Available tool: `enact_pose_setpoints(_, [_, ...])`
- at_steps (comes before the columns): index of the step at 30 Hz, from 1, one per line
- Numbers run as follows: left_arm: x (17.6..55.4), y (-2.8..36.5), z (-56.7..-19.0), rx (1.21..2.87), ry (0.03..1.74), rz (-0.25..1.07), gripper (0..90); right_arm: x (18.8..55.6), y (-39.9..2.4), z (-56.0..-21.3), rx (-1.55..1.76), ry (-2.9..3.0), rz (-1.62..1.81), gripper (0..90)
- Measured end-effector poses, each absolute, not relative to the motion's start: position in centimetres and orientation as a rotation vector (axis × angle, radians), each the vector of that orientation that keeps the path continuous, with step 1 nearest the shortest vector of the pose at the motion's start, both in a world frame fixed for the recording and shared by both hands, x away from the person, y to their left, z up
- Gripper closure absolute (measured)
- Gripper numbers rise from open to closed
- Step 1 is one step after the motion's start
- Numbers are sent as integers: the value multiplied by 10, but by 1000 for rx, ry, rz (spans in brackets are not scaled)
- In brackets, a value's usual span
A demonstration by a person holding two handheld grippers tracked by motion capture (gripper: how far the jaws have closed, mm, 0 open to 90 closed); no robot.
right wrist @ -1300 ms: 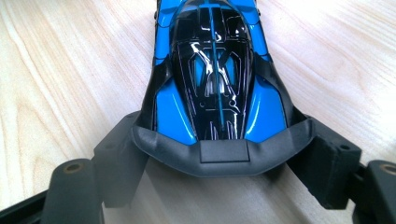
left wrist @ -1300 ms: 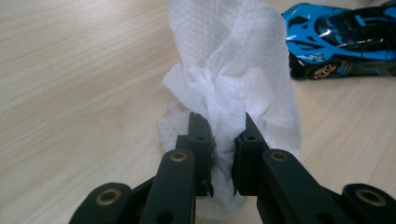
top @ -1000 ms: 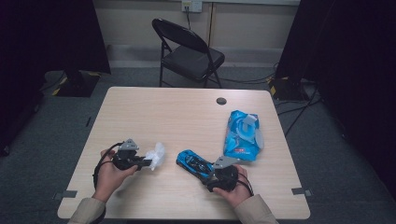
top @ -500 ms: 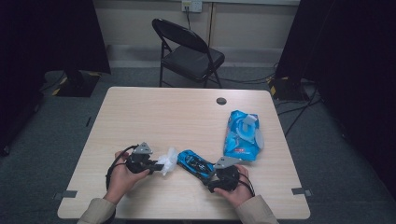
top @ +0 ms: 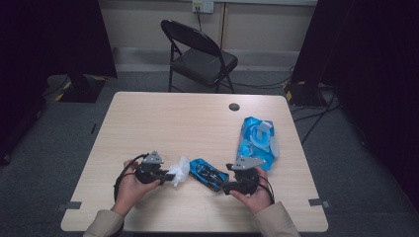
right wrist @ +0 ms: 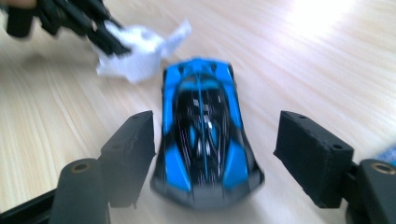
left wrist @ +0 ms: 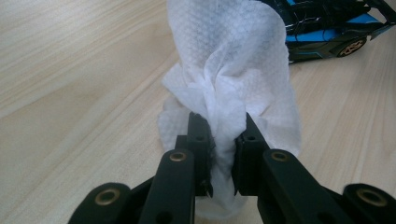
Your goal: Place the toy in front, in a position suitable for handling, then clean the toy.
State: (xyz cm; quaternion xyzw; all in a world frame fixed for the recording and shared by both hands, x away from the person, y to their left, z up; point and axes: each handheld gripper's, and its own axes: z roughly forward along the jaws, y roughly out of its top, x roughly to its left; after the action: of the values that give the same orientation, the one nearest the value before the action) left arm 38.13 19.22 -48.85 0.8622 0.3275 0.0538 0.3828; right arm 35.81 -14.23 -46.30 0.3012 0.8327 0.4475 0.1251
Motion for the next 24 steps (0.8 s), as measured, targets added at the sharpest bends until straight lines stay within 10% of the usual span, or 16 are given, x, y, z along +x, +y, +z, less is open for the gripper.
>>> enact_pose_setpoints(24, [374,187,-484,2217,809,156,799,385,-97,-483,786,2556,1143,427])
